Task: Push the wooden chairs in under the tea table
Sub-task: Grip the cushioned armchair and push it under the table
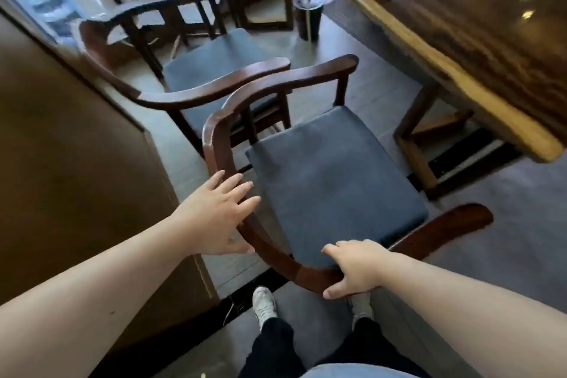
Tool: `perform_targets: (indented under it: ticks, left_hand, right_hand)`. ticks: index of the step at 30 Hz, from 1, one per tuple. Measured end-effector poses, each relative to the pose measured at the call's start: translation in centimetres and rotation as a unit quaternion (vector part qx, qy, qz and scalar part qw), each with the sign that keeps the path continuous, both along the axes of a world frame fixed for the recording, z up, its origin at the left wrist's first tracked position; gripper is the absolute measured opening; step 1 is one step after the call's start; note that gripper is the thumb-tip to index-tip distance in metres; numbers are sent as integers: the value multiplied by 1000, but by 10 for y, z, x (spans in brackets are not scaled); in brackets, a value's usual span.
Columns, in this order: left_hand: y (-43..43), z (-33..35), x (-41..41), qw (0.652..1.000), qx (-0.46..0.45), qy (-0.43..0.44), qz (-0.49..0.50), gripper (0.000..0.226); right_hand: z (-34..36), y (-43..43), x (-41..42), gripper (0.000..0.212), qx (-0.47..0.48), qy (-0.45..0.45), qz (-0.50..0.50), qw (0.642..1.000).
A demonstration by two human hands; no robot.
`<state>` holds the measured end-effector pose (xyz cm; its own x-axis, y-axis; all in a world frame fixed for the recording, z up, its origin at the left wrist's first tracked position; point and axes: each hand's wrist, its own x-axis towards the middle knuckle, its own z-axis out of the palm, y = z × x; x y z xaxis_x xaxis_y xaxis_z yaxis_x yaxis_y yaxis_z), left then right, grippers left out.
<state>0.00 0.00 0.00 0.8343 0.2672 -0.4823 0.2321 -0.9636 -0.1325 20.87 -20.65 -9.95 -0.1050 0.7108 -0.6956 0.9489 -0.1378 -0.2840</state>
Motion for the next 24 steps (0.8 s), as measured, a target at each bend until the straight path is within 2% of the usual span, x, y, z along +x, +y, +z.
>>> perform_targets:
  ticks: [4,7,9,11,13,15,18,24]
  left_hand:
    - [27,-11,-2,994,-21,-42,-101,98]
    - [41,-28,2,986,-33,-14,-161,98]
    - [42,-34,4,982,-36,8,-185,93]
    - [40,-40,9,980,-30,20,-197,75]
    - [39,-44,14,980,-30,22,-196,46]
    - [39,-45,18,979,-38,18,-199,27]
    - [37,-43,19,979,-53,16,-198,22]
    - [-1,-44,37,983,-69,10,-172,17]
  right_hand:
    - [-12,6,-14,96,-17,-19,-58,998]
    - [-19,8,-15,99,-23,-10,-86,996]
    - [-20,7,-14,90,-34,-1,-92,995]
    - [-22,4,-17,76,-39,1,-76,996]
    - [-27,1,-20,67,-30,-14,-48,998]
    - [-28,1,-20,58,-31,-32,-35,998]
    - [-25,4,-14,48,-69,-25,-25,997]
    - [-23,-20,15,51,-105,-27,-22,994]
